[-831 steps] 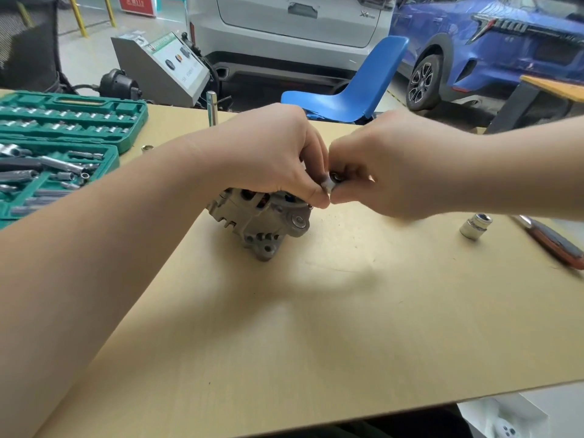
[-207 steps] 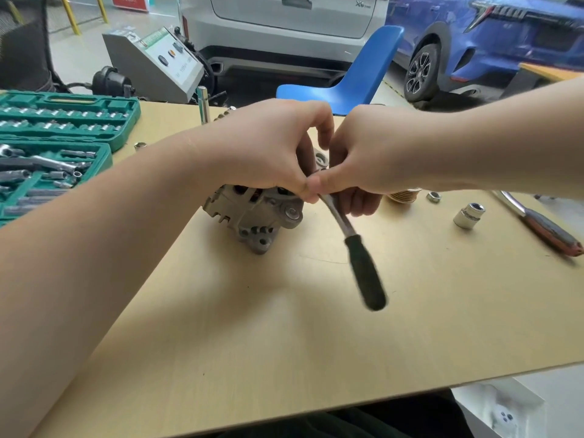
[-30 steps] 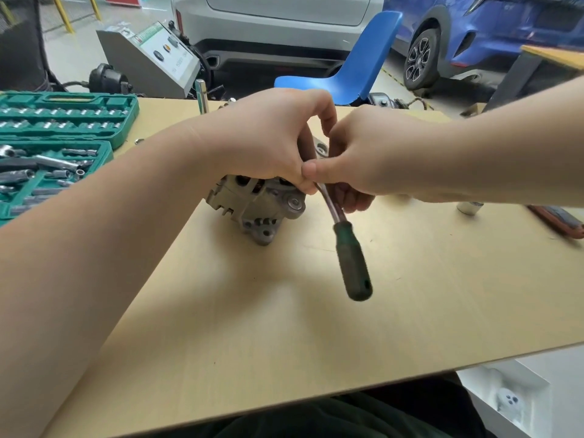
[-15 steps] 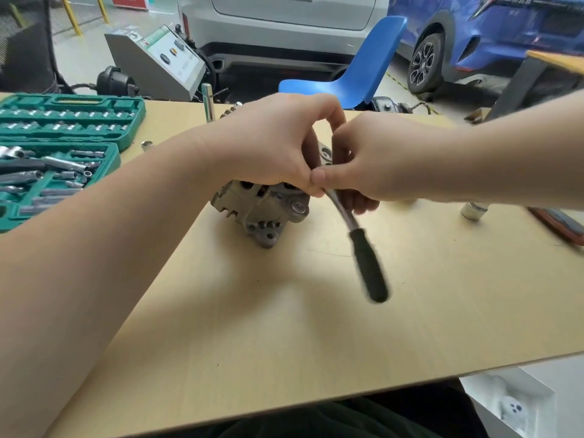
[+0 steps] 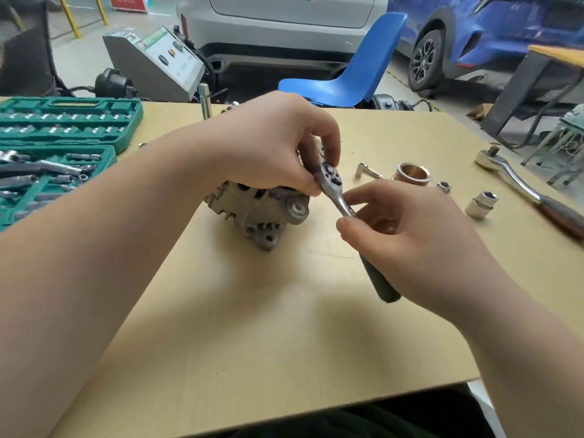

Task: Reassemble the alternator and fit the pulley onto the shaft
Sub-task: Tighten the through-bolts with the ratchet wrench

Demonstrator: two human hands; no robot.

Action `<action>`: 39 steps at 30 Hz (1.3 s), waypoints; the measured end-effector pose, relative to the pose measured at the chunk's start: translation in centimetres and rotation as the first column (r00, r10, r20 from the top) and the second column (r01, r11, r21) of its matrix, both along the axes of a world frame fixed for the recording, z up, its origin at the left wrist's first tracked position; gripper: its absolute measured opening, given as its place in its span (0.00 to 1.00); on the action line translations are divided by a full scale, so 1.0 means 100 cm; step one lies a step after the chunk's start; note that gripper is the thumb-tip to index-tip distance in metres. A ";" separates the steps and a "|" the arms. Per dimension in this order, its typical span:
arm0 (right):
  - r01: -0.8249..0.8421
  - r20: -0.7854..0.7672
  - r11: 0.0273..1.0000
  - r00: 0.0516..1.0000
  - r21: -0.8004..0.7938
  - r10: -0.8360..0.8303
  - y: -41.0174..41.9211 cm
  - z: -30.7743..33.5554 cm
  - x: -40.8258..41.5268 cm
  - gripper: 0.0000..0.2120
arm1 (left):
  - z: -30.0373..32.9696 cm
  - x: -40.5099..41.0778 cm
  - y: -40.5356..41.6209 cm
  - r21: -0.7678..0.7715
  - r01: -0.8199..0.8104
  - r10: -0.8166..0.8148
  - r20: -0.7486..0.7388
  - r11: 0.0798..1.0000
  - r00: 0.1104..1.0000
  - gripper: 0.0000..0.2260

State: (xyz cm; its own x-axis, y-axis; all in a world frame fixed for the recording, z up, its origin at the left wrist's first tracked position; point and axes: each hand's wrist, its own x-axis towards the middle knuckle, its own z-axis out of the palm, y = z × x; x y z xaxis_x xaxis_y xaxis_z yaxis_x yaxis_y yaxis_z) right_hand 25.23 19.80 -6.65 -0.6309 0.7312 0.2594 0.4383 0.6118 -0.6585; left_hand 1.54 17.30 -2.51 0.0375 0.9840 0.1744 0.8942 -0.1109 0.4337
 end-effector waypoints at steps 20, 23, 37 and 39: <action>-0.252 -0.419 0.578 0.892 -0.776 -0.173 0.020 -0.002 -0.047 0.11 | 0.002 0.003 -0.008 0.013 0.014 -0.014 0.035 1.000 0.999 0.18; -0.255 -0.356 0.392 0.911 -0.884 -0.210 0.034 0.000 -0.041 0.09 | 0.003 0.003 -0.009 0.009 0.017 -0.017 0.062 1.000 0.998 0.17; -0.348 -0.401 0.423 0.915 -0.836 -0.040 0.043 -0.009 -0.036 0.11 | 0.009 0.008 -0.011 -0.049 -0.045 0.050 0.096 0.998 0.994 0.14; -0.353 -0.423 0.488 0.905 -0.799 -0.038 0.040 -0.013 -0.036 0.11 | 0.009 0.009 -0.012 -0.049 -0.047 0.052 0.090 0.998 0.995 0.13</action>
